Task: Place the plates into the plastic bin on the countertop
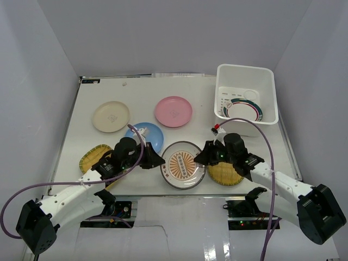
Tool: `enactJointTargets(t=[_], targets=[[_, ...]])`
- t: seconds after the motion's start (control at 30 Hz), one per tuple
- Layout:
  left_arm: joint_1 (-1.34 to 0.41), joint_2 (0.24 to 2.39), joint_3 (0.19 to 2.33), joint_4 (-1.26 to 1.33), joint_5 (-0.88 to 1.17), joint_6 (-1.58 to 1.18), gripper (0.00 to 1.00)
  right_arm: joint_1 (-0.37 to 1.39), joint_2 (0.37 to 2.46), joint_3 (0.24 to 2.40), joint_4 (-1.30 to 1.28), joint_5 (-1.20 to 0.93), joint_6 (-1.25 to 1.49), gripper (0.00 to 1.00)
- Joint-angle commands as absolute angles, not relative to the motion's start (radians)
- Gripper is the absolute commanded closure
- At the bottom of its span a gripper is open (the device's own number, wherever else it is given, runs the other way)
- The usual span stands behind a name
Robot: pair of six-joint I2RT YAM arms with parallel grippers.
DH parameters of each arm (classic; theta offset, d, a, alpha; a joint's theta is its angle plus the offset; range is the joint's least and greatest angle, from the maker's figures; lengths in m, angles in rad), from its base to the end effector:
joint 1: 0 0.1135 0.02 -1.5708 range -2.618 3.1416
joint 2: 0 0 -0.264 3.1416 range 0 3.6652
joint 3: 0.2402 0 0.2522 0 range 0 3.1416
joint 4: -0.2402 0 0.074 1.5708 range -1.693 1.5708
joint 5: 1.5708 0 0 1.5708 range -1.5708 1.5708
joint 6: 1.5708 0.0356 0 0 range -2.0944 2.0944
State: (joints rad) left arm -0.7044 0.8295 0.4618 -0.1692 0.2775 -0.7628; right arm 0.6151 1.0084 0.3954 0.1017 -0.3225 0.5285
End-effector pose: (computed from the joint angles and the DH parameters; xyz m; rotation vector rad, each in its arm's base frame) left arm 0.1346 -0.1272 0.2208 0.1156 2.3093 -1.1165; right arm 0.1634 0.1293 0.1923 -0.3063 2.2010 1.0036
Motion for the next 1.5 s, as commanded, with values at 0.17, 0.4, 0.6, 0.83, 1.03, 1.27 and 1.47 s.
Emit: enactJointTargets(t=[0.17, 0.4, 0.6, 0.83, 1.03, 1.27, 1.47], targets=[[-0.707, 0.837, 0.731, -0.306, 0.143, -0.543, 0.21, 0.566, 0.865, 0.509, 0.196, -0.287, 0.535, 0.92], [-0.707, 0.833, 0.870, -0.448, -0.242, -0.305, 0.02, 0.307, 0.978, 0.900, 0.057, -0.138, 0.474, 0.92], [-0.706, 0.818, 0.737, -0.477, -0.440, -0.322, 0.02, 0.046, 1.164, 1.065, 0.002, 0.036, 0.446, 0.92], [-0.704, 0.857, 0.718, -0.460, -0.430, -0.325, 0.02, -0.046, 1.350, 1.112, -0.077, 0.158, 0.390, 0.92], [-0.700, 0.877, 0.733, -0.460, -0.429, -0.341, 0.02, -0.049, 1.425, 1.127, -0.097, 0.221, 0.351, 0.59], [-0.684, 0.966, 0.821, -0.440, -0.445, -0.341, 0.02, -0.045, 1.376, 1.184, -0.133, 0.167, 0.313, 0.12], [-0.579, 1.090, 0.891, -0.368, -0.333, -0.388, 0.02, 0.197, 1.275, 1.164, -0.121, 0.115, 0.259, 0.30]])
